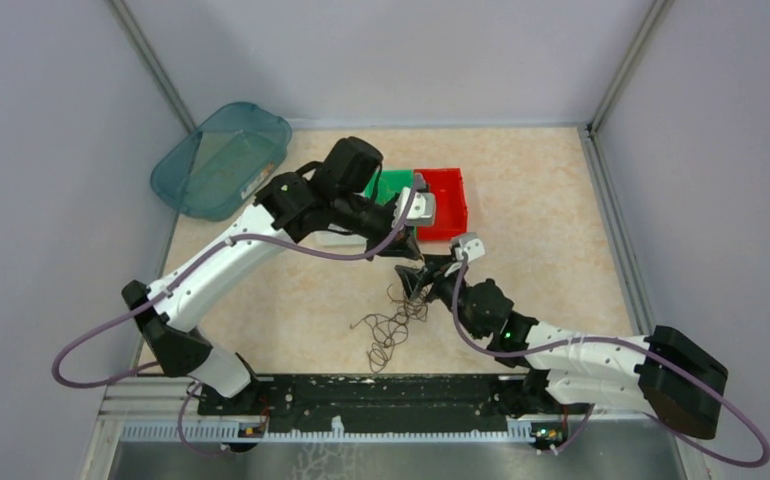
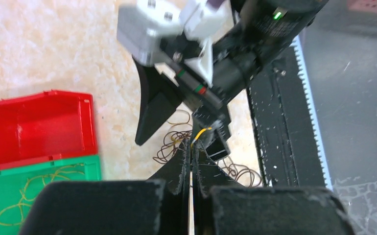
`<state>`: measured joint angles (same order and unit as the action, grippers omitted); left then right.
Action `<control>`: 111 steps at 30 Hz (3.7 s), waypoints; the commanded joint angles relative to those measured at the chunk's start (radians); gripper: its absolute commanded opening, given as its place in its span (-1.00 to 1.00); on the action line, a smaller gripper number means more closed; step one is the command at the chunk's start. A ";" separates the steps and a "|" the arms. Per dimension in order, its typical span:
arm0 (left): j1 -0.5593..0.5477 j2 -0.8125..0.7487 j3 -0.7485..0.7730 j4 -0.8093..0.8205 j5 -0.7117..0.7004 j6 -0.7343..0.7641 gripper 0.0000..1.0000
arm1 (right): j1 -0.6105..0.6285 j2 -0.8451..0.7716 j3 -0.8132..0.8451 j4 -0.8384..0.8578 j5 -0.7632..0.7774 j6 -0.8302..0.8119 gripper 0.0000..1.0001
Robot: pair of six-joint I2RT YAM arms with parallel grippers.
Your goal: Untangle the cables
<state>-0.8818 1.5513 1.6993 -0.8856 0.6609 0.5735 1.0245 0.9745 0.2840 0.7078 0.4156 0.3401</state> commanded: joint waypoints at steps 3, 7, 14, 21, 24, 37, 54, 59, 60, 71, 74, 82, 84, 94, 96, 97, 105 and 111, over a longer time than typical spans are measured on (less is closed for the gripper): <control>-0.007 -0.032 0.179 -0.100 0.110 -0.011 -1.00 | -0.010 0.054 0.041 0.119 0.022 0.002 0.29; -0.008 -0.051 0.280 -0.087 0.079 -0.004 -1.00 | -0.012 0.058 0.006 0.141 0.024 0.034 0.27; -0.006 -0.146 0.305 0.129 -0.091 0.013 -1.00 | -0.012 0.028 -0.065 0.149 0.030 0.095 0.27; -0.007 -0.184 0.306 0.249 -0.152 -0.019 -0.99 | -0.012 0.017 -0.095 0.138 0.043 0.129 0.27; -0.007 -0.197 0.316 0.316 -0.152 -0.047 -0.99 | -0.012 0.027 -0.106 0.134 0.048 0.139 0.27; -0.007 -0.256 0.319 0.718 -0.250 -0.073 -0.98 | -0.012 0.072 -0.172 0.169 0.065 0.198 0.23; -0.007 -0.281 0.129 0.728 -0.392 0.054 -1.00 | -0.012 -0.058 -0.174 0.080 0.096 0.184 0.23; -0.006 -0.283 0.086 0.723 -0.392 0.055 -1.00 | -0.012 -0.142 -0.161 0.022 0.116 0.160 0.24; -0.007 -0.283 0.073 0.722 -0.397 0.057 -1.00 | -0.013 -0.154 -0.159 0.012 0.119 0.158 0.24; -0.004 -0.198 -0.032 0.683 -0.542 0.080 -1.00 | -0.014 -0.230 -0.135 -0.089 0.164 0.142 0.24; 0.022 -0.130 -0.014 0.645 -0.592 0.068 -1.00 | -0.014 -0.252 -0.139 -0.111 0.188 0.146 0.24; 0.152 -0.016 -0.056 0.679 -0.554 0.051 -1.00 | -0.013 -0.332 -0.144 -0.191 0.252 0.154 0.24; 0.181 0.010 -0.073 0.698 -0.540 0.059 -1.00 | -0.013 -0.345 -0.144 -0.204 0.257 0.153 0.24; 0.245 0.131 -0.079 0.764 -0.517 0.045 -1.00 | -0.014 -0.379 -0.130 -0.263 0.291 0.133 0.24; 0.255 0.143 -0.071 0.780 -0.521 0.029 -1.00 | -0.013 -0.389 -0.129 -0.274 0.292 0.131 0.24; 0.260 0.146 -0.063 0.788 -0.518 0.017 -1.00 | -0.013 -0.394 -0.129 -0.279 0.293 0.130 0.24; 0.287 0.160 0.088 0.790 -0.433 -0.049 -1.00 | -0.014 -0.386 -0.133 -0.266 0.290 0.132 0.24; 0.285 0.152 0.102 0.781 -0.425 -0.059 -1.00 | -0.014 -0.358 -0.131 -0.242 0.281 0.143 0.23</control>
<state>-0.5934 1.7184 1.7847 -0.1150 0.2077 0.5411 1.0183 0.6044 0.1005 0.4194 0.6952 0.4900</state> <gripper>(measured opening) 0.006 0.619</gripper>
